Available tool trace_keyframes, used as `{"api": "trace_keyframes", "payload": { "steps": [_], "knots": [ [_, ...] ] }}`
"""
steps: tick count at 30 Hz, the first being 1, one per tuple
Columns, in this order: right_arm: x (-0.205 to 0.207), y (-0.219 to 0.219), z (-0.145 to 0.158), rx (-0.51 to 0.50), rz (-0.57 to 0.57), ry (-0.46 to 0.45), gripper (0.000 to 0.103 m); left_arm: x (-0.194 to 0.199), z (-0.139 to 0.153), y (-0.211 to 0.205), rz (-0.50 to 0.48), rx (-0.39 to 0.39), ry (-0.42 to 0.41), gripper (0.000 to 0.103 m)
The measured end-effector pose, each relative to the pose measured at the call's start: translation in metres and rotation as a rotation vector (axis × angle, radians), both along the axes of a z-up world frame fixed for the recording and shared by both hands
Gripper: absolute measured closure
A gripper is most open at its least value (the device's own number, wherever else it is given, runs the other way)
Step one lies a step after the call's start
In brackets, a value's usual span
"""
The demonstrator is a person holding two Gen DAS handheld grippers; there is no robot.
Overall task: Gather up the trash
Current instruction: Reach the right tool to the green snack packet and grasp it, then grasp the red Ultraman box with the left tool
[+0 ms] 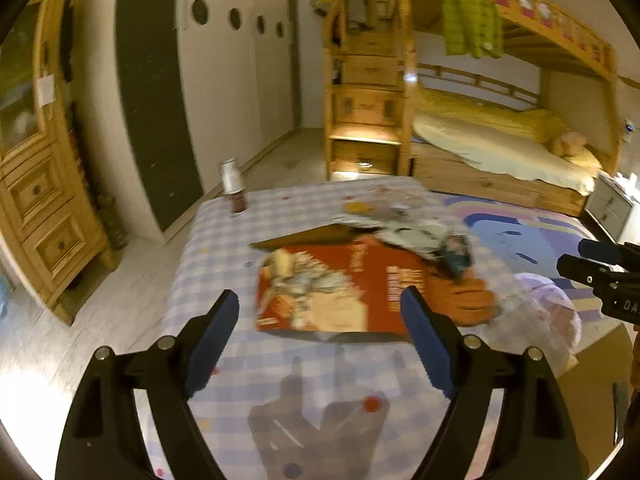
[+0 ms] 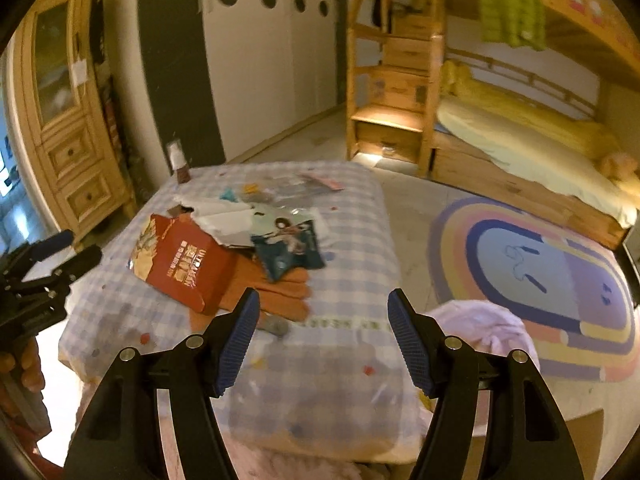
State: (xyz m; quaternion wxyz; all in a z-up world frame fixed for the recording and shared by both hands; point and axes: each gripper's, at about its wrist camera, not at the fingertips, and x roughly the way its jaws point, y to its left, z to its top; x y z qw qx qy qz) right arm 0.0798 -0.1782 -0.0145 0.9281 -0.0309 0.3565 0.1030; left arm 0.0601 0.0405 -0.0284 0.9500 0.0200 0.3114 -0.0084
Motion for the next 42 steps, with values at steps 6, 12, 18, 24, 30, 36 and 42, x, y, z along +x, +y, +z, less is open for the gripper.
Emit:
{"api": "trace_keyframes", "payload": {
  "steps": [6,12,18,24,30,36,42],
  "knots": [
    [0.035,0.027,-0.022,-0.059,0.03,0.016,0.037,0.012,-0.015,0.025,0.051,-0.006,0.029,0.021],
    [0.061,0.043,-0.043,-0.072,0.07,0.055,0.044,0.03,-0.024,0.028,0.06,-0.002,0.055,0.021],
    [0.076,0.055,-0.054,-0.099,0.09,0.073,0.043,0.038,-0.028,0.032,0.081,-0.007,0.068,0.02],
    [0.086,0.072,-0.07,-0.203,0.075,0.079,0.047,0.033,-0.027,0.029,0.077,-0.014,0.077,0.019],
    [0.073,0.071,-0.063,-0.171,0.089,0.075,0.1,0.021,-0.026,0.027,0.07,-0.017,0.079,0.019],
    [0.048,0.059,-0.039,-0.128,0.095,0.029,0.101,0.008,-0.029,0.016,0.033,-0.017,0.09,0.019],
    [0.027,0.045,-0.021,-0.083,0.093,-0.001,0.101,-0.001,-0.035,0.004,0.005,-0.01,0.109,0.019]
  ]
}}
